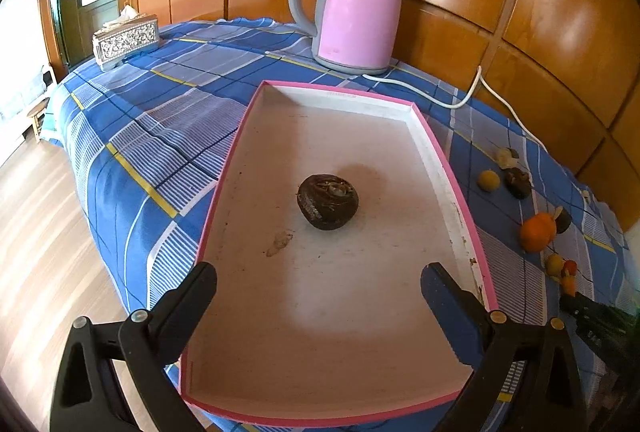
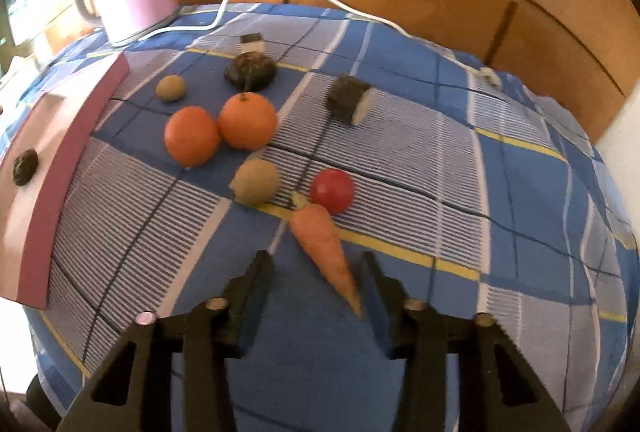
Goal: Organize fruits
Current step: 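Grasp the orange carrot with the right gripper, then carry the carrot into the tray and open the right gripper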
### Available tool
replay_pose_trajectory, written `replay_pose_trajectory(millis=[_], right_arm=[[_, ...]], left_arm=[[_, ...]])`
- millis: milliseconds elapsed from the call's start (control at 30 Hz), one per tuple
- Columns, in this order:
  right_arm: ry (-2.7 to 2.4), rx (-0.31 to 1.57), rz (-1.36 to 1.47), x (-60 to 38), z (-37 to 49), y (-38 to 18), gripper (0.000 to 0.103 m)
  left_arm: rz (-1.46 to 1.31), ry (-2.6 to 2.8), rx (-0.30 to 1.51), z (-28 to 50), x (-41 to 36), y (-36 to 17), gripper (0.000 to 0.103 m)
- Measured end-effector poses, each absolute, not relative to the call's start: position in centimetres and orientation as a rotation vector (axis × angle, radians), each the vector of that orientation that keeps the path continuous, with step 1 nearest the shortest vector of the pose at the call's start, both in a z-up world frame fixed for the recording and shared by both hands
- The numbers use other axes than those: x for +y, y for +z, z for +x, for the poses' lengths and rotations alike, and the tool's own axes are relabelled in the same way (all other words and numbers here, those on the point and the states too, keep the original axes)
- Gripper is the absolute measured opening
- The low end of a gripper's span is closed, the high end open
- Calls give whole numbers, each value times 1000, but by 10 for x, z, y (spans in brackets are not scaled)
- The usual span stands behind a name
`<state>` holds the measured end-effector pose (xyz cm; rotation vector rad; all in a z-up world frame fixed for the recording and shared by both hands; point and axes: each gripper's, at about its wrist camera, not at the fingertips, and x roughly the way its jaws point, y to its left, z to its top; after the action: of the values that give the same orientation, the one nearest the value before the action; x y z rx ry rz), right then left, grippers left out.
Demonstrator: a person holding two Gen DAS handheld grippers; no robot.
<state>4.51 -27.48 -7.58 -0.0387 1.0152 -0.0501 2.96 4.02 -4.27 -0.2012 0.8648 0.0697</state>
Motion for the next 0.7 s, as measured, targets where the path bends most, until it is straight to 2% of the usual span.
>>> replay_pose_trajectory(millis=[33, 67, 700], right_arm=[[-36, 1018, -47, -273, 45, -75, 18], [-34, 1018, -66, -270, 45, -74, 16], [296, 966, 64, -190, 35, -36, 16]], left_arm=[[-205, 69, 865, 30, 41, -43, 103], [-206, 70, 865, 30, 41, -43, 103], [-196, 89, 837, 30, 49, -38, 103]])
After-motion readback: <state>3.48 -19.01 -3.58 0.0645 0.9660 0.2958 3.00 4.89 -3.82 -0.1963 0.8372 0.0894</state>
